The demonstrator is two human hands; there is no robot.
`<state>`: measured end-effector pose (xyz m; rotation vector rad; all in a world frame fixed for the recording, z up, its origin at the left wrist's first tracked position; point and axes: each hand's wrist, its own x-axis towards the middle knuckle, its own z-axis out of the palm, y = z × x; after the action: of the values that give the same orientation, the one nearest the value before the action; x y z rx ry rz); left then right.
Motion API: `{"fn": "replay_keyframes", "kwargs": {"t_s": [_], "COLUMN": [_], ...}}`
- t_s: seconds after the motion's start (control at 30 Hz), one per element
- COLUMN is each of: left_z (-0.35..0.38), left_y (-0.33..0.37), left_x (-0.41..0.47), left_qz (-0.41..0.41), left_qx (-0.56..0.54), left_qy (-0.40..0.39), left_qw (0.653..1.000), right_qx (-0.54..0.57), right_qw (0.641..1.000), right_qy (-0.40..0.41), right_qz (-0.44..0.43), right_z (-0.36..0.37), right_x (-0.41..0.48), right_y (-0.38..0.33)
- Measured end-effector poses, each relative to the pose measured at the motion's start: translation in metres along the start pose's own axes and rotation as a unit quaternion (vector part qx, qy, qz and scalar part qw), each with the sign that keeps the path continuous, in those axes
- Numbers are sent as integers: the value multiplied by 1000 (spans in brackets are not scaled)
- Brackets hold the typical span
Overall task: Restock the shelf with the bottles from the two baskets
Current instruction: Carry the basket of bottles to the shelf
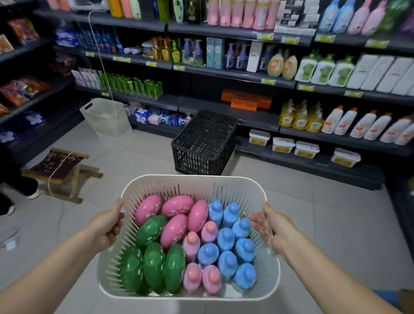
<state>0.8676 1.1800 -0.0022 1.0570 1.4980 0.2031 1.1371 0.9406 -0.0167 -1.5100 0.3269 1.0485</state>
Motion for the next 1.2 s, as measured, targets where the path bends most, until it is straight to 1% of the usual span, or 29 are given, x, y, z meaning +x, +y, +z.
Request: {"fn": "replay_keyframes", "kwargs": {"t_s": [0.23,0.5,0.7,0.8,0.97,1.2], "left_z": [74,140,181,203,243,309], "left_y": [76,188,271,303,340,378], "left_x": [65,152,204,228,261,295], "left_qz": [12,16,33,42,30,-20], "left_qx": [4,36,48,45,20,-9], "left_qy": [-16,-52,-48,-34,-1,50], "left_qw": [1000,998,997,997,999,998], "right_qx": [26,69,45,48,3,-44], "right_qw": [999,995,997,997,999,997], "right_qy": [26,65,67,61,35,-50], "right_qz": [-9,-10,-1,-3,-3,30], "right_z": [-6,15,35,41,42,46], "right_x": [75,159,217,256,333,447], "right_y": [-79,-162,-223,-254,-313,-402]}}
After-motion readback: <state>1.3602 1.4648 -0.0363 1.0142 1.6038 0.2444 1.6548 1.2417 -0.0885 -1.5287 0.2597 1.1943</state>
